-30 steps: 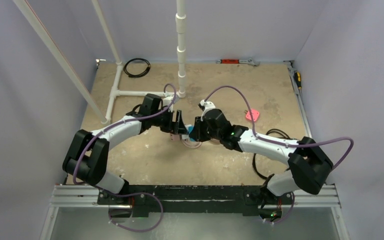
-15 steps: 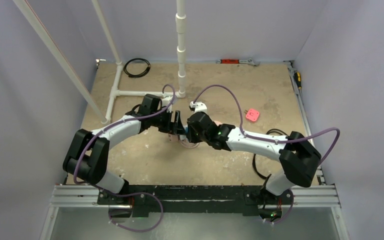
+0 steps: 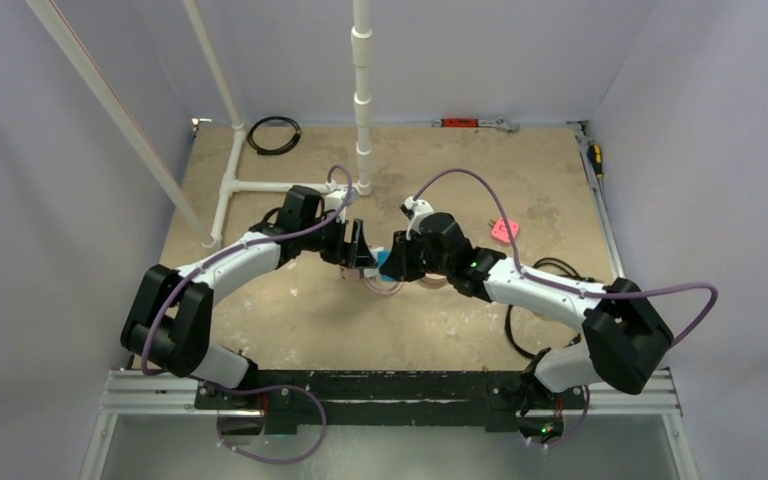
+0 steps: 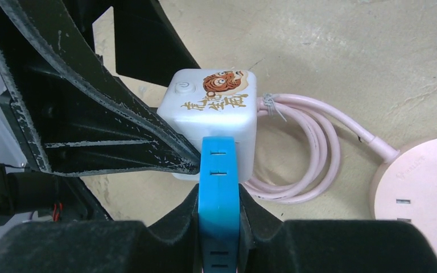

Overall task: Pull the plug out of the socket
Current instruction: Remove the plug from the socket.

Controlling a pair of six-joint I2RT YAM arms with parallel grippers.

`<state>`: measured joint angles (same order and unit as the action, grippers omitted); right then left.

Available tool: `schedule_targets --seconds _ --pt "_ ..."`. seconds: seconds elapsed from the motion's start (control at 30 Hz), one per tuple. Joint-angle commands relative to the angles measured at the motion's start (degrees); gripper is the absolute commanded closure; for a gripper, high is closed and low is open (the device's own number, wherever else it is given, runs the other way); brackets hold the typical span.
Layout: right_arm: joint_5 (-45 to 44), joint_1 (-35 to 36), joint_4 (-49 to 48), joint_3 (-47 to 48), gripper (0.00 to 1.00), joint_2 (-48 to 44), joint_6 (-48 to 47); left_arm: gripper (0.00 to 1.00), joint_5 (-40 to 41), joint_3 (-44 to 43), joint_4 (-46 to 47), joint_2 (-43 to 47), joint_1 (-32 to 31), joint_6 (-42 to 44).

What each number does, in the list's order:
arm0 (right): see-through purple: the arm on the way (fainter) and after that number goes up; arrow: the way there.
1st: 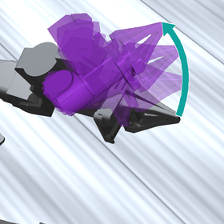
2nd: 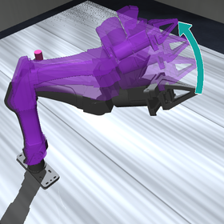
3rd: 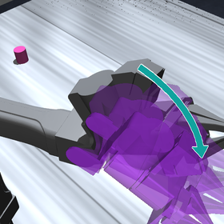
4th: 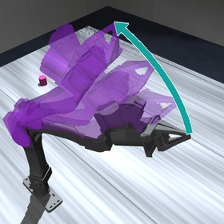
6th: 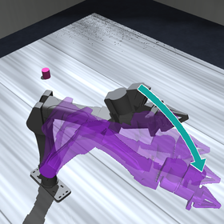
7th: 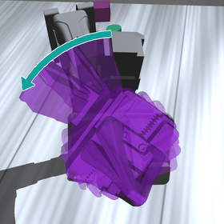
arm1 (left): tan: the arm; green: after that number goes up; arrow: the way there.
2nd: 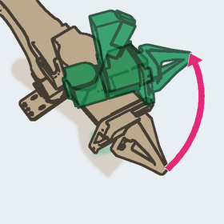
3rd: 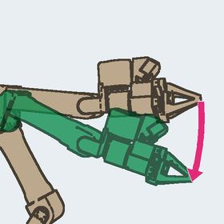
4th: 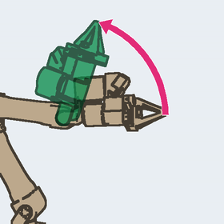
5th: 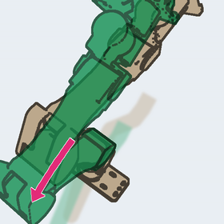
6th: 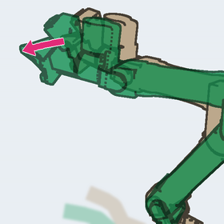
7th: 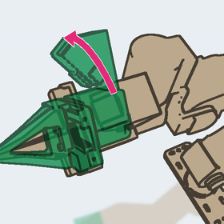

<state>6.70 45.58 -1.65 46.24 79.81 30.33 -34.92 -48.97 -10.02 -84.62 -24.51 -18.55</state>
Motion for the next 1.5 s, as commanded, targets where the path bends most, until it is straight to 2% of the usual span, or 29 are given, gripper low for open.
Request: schedule_targets --seconds 0.0,0.27,0.63,0.8,1.03,1.27,1.47 --pt "3.2 -1.8 -3.9 -0.3 1.0 -1.7 -1.7 1.0 -0.3 -1.2 -0.5 1.3 0.3 4.1" --pt "-4.0 -1.1 0.5 2.2 1.0 0.3 4.0 1.0 2.6 -1.1 -0.9 1.4 0.3 3.7" --pt "-27.2 9.0 13.8 11.7 1.0 4.6 8.2 1.0 3.3 -1.4 -1.4 -0.5 0.3 2.9" --pt "-33.8 11.4 19.5 15.5 1.0 7.0 9.6 1.0 3.9 -1.4 -1.6 -0.1 0.3 3.0" --pt "-31.6 10.6 17.7 13.0 1.0 3.4 7.6 1.0 8.5 -1.4 -2.7 2.1 0.4 3.7" --pt "-15.3 2.8 6.8 4.2 1.0 -3.5 3.2 1.0 8.4 -1.1 -2.1 3.3 0.4 3.9" --pt "-11.8 0.7 7.2 2.9 1.0 -5.8 0.4 1.0 6.9 -1.0 -1.4 2.6 0.4 3.5"
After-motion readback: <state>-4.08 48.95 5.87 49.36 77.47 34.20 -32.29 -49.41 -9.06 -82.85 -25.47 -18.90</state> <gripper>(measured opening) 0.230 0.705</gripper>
